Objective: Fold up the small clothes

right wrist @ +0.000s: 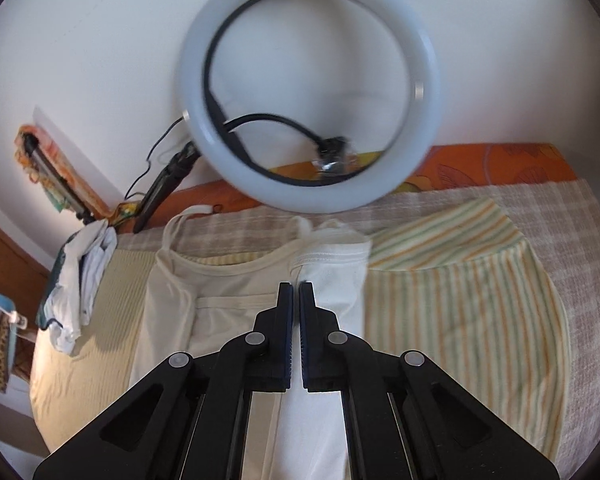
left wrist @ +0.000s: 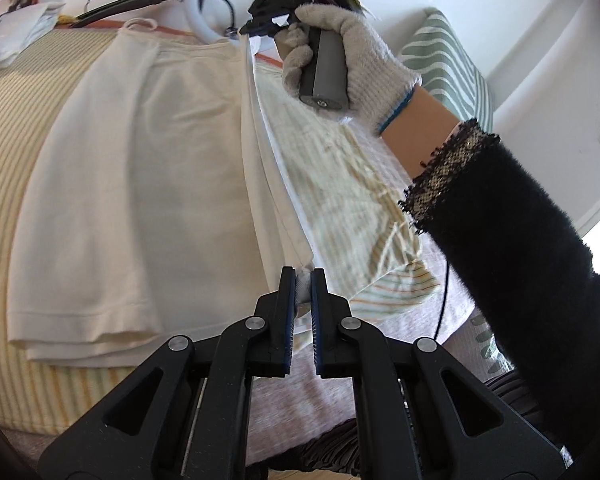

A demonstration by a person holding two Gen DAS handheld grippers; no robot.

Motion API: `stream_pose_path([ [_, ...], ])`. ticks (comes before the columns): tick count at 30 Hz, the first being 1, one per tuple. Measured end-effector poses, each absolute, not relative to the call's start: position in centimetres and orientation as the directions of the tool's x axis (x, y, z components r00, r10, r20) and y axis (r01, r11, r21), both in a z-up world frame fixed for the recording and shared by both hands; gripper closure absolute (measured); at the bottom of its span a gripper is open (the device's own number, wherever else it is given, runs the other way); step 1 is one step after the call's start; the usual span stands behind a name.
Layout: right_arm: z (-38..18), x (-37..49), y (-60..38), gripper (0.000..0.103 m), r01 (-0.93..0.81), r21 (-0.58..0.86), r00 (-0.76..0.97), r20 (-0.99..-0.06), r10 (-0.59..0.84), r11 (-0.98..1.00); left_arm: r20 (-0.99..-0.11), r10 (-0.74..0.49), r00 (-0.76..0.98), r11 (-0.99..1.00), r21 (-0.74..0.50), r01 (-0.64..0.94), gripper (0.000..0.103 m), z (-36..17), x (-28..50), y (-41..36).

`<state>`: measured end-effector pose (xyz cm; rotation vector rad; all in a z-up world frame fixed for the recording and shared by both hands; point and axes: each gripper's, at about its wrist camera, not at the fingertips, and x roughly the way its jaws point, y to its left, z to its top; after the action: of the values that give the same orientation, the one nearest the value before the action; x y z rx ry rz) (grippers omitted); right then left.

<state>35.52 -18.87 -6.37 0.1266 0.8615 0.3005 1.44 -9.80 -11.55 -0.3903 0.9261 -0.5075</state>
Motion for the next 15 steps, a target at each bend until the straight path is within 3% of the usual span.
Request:
stream_pose_path([
  [15,-10.6,36.9,-12.1,0.101,-0.28,0.135,0.545,-0.793,0.273,0.951,-0.691,-0.528,0.494,0.842,-0.501,0.2,0.098,-13.5,1.5,-7.5],
])
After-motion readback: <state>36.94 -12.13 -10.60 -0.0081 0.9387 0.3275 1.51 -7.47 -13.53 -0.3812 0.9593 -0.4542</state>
